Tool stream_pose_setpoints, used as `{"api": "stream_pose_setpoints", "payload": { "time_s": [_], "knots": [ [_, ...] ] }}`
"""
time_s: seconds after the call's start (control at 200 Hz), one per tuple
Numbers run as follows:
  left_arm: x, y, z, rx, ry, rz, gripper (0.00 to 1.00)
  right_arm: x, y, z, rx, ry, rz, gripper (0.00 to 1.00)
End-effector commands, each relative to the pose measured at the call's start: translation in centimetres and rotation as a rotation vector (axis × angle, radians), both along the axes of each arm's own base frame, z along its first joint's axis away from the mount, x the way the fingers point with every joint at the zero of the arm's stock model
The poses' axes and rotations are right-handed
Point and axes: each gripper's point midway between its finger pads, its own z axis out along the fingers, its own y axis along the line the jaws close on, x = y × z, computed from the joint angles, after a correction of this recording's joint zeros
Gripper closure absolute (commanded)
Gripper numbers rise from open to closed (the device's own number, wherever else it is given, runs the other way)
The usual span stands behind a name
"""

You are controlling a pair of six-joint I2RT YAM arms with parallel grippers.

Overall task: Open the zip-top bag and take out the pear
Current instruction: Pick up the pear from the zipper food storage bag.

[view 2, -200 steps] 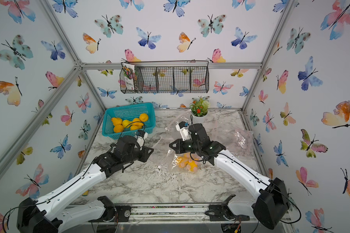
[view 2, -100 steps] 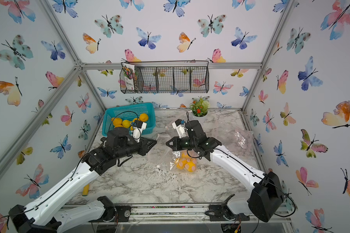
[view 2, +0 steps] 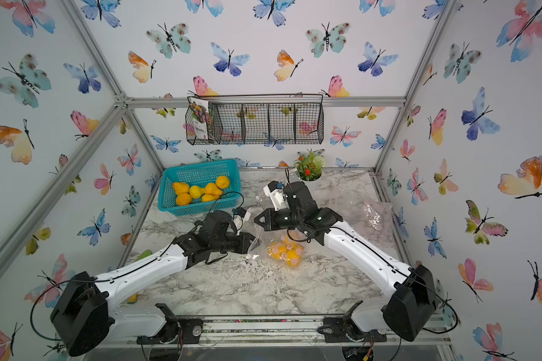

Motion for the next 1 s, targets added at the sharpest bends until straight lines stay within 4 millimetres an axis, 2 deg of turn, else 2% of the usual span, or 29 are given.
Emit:
{"api": "stream_pose_setpoints", "payload": {
  "time_s": [0.0,0.04,0.115,0.25,0.375,0.536,0.656,0.731,0.781,0.886,0.996],
  "knots": [
    [-0.7,-0.9,-1.6,-0.025,0.007,-0.071,0.68,-0.4,1.1,1.4,0.047,-0.002,0.037,0.94],
    [-0.8,-0.8,-2.5,-0.003,0.007,-0.079,0.66,-0.6,1.3,1.3,0.056,0.008,0.054,0.89],
    [-0.8,-0.4,-3.9,0.053,0.005,-0.097,0.65,-0.6,1.2,1.1,0.046,0.01,0.05,0.69],
    [-0.6,0.5,-6.0,0.167,-0.013,-0.129,0.63,1.0,-1.8,-0.2,-0.112,-0.041,-0.097,0.47],
    [-0.2,1.7,-7.4,0.228,-0.031,-0.149,0.63,2.1,-5.2,0.0,-0.217,-0.093,-0.195,0.39],
    [0.7,3.1,-7.7,0.176,-0.036,-0.144,0.63,3.0,-9.8,-1.9,-0.277,-0.06,-0.299,0.37],
    [0.4,2.2,-6.4,0.073,-0.078,-0.239,0.63,3.3,-14.4,-4.8,-0.34,0.0,-0.418,0.34],
    [0.2,1.6,-6.0,0.059,-0.106,-0.285,0.62,3.1,-17.1,-8.2,-0.396,0.059,-0.471,0.33],
    [0.6,1.7,-6.4,0.083,-0.108,-0.276,0.62,2.3,-18.2,-10.9,-0.438,0.118,-0.478,0.33],
    [1.9,2.5,-7.3,0.187,-0.107,-0.24,0.61,0.8,-18.5,-14.8,-0.458,0.201,-0.461,0.32],
    [3.0,3.4,-7.2,0.298,-0.15,-0.211,0.58,0.1,-17.5,-17.0,-0.424,0.26,-0.42,0.31]
  ]
}}
